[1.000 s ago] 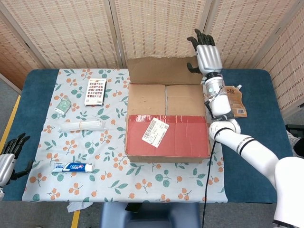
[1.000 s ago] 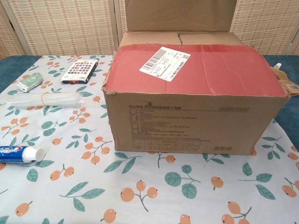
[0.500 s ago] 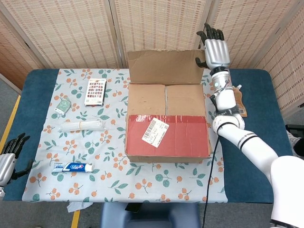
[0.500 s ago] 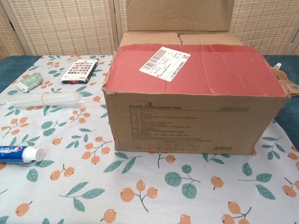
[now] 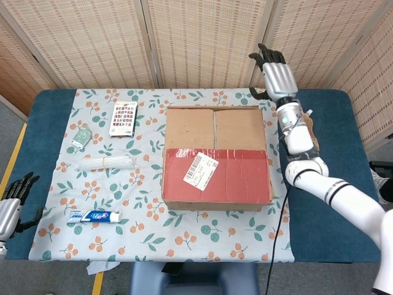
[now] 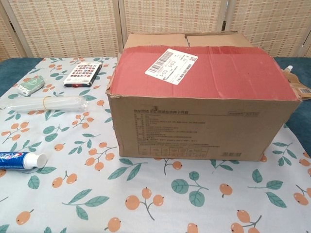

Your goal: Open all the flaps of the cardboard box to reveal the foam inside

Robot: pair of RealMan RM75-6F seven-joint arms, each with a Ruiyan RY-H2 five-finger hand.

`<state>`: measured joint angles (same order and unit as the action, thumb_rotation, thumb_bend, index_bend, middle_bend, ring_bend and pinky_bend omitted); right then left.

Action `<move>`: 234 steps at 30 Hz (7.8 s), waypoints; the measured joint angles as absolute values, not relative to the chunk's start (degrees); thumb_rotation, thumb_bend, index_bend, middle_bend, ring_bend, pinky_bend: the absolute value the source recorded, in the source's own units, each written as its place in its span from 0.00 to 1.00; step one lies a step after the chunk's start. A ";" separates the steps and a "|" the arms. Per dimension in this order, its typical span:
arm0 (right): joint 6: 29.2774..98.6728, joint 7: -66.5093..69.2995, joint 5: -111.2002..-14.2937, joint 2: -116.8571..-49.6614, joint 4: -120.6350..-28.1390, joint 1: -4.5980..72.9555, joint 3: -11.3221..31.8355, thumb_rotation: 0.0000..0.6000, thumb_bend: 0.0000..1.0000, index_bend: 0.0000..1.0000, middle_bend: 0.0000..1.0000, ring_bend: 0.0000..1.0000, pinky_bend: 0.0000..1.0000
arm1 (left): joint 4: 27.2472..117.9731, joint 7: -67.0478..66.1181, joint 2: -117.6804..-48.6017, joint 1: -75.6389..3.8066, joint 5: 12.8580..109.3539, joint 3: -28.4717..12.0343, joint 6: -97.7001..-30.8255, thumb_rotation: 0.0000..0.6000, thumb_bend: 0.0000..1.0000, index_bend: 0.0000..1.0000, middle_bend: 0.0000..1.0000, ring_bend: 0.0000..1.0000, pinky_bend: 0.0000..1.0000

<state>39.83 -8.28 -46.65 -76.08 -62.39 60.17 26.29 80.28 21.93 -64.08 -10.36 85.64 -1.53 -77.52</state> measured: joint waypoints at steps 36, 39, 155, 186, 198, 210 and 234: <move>40.10 96.81 -101.13 -54.17 -83.63 37.22 19.18 1.00 0.38 0.17 0.09 0.15 0.25 | 81.36 16.17 -65.10 -10.88 84.25 -1.91 -76.29 1.00 0.56 0.00 0.00 0.00 0.00; 43.94 106.27 -107.86 -55.86 -76.30 40.63 13.08 1.00 0.39 0.17 0.09 0.15 0.25 | 81.19 16.87 -65.05 -10.89 84.03 -2.01 -76.13 1.00 0.56 0.00 0.00 0.00 0.00; 47.92 -15.43 -67.03 -55.53 -107.33 51.80 10.02 0.67 0.38 0.67 0.06 0.00 0.00 | 84.19 9.83 -65.62 -9.87 88.03 -0.42 -80.34 1.00 0.56 0.00 0.00 0.00 0.00; 43.20 -19.70 -66.23 -71.04 -91.07 58.23 9.87 0.23 0.27 0.60 0.00 0.00 0.00 | 82.44 15.23 -65.13 -10.14 87.85 -0.75 -79.87 1.00 0.56 0.00 0.00 0.00 0.00; 42.49 -17.65 -68.47 -72.84 -88.23 58.81 9.67 0.24 0.27 0.51 0.00 0.00 0.00 | 82.05 15.98 -65.03 -10.02 88.05 -0.70 -80.17 1.00 0.56 0.00 0.00 0.00 0.00; 42.34 -19.44 -68.24 -71.06 -89.01 58.35 8.65 0.23 0.27 0.58 0.00 0.00 0.00 | 82.11 15.06 -65.25 -10.19 87.72 -0.75 -79.70 1.00 0.55 0.00 0.00 0.00 0.00; 50.84 -22.05 -68.61 -61.84 -99.11 53.29 9.48 0.23 0.27 0.60 0.00 0.00 0.00 | 82.19 12.26 -66.03 -10.44 87.84 -0.65 -79.38 1.00 0.56 0.00 0.00 0.00 0.00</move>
<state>50.84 -22.05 -68.61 -61.84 -99.11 53.29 9.48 82.19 12.26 -66.03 -10.44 87.84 -0.65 -79.38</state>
